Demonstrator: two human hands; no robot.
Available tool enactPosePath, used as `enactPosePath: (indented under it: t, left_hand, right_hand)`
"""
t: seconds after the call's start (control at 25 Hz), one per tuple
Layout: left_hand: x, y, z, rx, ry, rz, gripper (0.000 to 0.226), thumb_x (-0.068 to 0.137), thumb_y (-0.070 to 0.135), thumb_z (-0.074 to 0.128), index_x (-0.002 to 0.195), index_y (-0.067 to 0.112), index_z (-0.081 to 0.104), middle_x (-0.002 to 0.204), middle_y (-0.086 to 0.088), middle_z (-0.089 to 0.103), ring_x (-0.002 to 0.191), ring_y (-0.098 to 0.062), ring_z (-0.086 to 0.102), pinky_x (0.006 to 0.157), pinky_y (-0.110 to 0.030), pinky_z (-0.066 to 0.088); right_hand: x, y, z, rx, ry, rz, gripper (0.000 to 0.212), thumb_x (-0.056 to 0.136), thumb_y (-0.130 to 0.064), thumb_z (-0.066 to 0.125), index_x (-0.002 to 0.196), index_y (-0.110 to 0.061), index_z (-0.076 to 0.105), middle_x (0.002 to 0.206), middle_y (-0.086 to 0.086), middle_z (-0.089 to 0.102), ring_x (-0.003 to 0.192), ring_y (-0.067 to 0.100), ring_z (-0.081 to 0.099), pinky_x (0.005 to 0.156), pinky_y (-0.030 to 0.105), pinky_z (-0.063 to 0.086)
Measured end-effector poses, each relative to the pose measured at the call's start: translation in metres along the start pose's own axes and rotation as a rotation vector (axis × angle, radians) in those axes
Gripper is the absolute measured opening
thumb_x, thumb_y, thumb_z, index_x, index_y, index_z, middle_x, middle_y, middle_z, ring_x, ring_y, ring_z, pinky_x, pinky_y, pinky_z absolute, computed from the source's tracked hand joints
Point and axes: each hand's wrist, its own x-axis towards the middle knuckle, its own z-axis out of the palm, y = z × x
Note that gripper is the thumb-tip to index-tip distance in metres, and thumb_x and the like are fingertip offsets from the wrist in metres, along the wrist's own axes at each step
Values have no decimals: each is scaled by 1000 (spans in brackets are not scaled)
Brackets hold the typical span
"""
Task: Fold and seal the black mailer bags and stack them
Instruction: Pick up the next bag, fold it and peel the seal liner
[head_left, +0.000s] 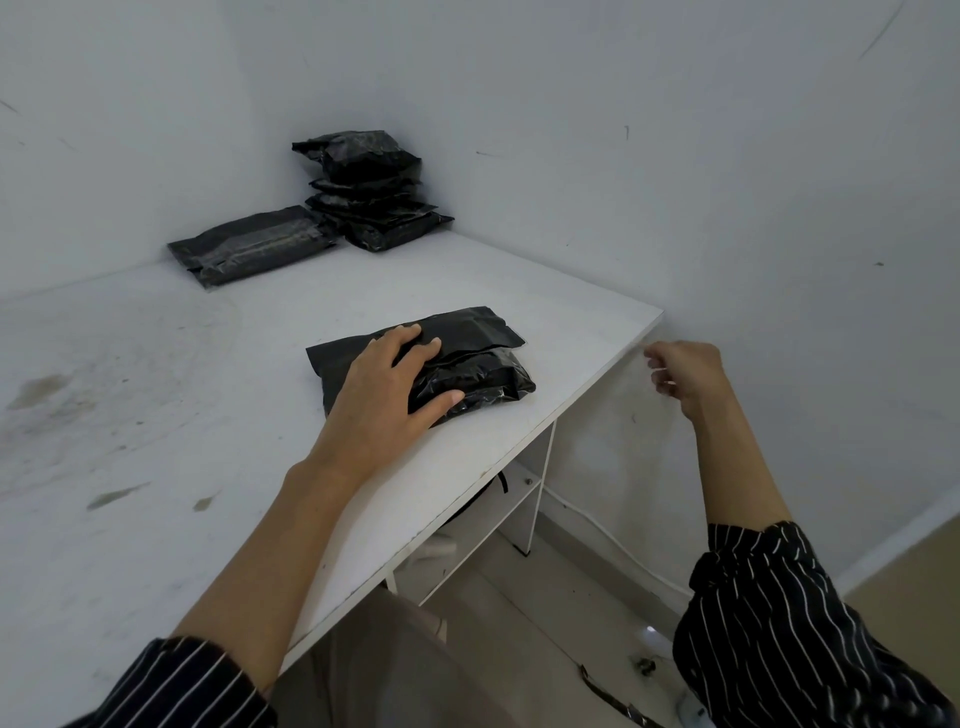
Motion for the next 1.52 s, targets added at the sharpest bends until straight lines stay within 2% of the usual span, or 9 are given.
enactPosePath:
  t: [0.28,0.44,0.56,0.68,0.8,0.96,1.08,1.36,1.52]
  left_hand:
    - [-1,-1,3,-44,39,-13,55,84,39,65,130,12,56,138,-5,45,131,-21,38,113,-38,28]
    - [-3,1,0,-46,129,41,52,79,36,71,123,10,62,116,-2,51,109,-15,47,98,-31,39]
    - [-2,1,-2,-67,123,34,48,78,37,72,117,12,65,110,2,52,102,-14,51,90,-29,44]
    - [1,6,-7,-127,159,17,32,85,36,65,109,14,67,104,6,54,92,-7,54,80,-16,41]
    - [6,13,-17,-341,139,-131,29,93,40,48,105,19,65,101,9,60,93,-5,56,85,-16,43]
    - [15,19,-36,-789,81,-438,62,91,62,19,109,23,64,101,7,69,106,-8,59,104,-30,36]
    - [21,20,-49,-945,38,-550,75,91,64,7,108,21,66,101,2,72,106,-14,61,108,-36,34]
    - [20,14,-60,-1155,24,-603,89,83,76,14,102,10,70,101,-3,73,102,-19,66,104,-38,39]
    - [20,19,-67,-1161,208,-597,48,89,52,50,94,9,68,97,-3,73,96,-18,69,96,-40,48]
  right_hand:
    - [-6,-35,3,-574,104,-408,17,86,-6,60,80,10,61,89,25,66,76,28,59,73,38,52]
    - [-18,-48,18,-844,129,-478,16,90,-9,56,92,6,61,94,19,65,82,32,61,68,32,46]
    - [-30,-50,25,-908,168,-553,15,92,-11,55,92,4,60,95,19,64,84,34,62,65,31,44]
    - [-49,-77,27,-734,162,-670,14,91,-13,57,88,0,61,88,14,64,78,29,60,64,28,42]
    - [-78,-123,28,-444,-116,-718,12,88,-11,62,85,1,64,72,7,60,61,14,51,54,18,40]
    - [-112,-156,49,-223,-649,-623,7,86,-4,64,84,3,64,62,5,55,48,9,44,46,15,35]
    - [-124,-165,71,-127,-875,-549,10,88,-4,61,78,-5,61,66,7,54,48,9,45,48,16,37]
    - [-133,-164,107,-111,-1057,-496,12,88,-5,60,77,-7,58,65,4,54,46,8,44,47,15,36]
    - [-132,-158,114,-207,-1035,-513,8,88,-4,61,81,-5,60,63,3,55,47,8,45,50,18,34]
